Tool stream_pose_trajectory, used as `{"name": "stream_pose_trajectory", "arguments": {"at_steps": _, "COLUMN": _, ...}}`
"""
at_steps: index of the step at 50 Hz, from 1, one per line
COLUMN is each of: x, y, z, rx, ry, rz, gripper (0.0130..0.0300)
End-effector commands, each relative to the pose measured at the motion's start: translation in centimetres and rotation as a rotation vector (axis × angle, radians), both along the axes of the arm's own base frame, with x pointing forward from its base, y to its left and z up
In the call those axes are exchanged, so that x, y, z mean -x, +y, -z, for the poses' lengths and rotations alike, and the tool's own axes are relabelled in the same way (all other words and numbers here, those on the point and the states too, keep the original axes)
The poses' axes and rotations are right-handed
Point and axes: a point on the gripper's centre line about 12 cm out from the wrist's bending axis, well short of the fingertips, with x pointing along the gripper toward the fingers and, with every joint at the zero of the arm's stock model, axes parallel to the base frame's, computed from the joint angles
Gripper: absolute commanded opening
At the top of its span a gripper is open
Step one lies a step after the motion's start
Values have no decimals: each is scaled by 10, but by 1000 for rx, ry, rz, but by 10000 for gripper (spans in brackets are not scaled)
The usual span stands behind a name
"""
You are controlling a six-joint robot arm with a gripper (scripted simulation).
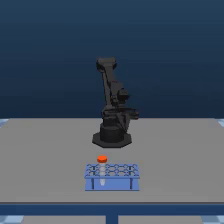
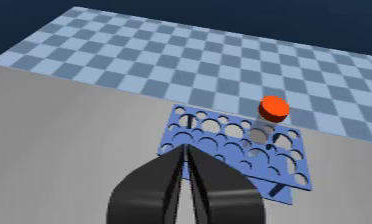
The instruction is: Pick up the centrifuge tube on the rack
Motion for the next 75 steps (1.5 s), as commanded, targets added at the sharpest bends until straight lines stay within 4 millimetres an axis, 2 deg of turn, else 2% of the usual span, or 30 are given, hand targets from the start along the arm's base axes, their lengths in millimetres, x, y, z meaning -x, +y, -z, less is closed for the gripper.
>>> {"name": "stream_pose_trajectory", "arguments": {"at_steps": 1, "x": 0, "y": 0, "z": 0, "rx": 0, "ry": 0, "rz": 0, "gripper": 300}}
{"name": "stream_pose_trajectory", "arguments": {"at_steps": 45, "x": -2, "y": -1, "z": 0, "rx": 0, "ry": -1, "rz": 5, "gripper": 300}}
{"name": "stream_pose_trajectory", "arguments": {"at_steps": 75, "x": -10, "y": -6, "z": 0, "rx": -1, "ry": 1, "rz": 22, "gripper": 300}}
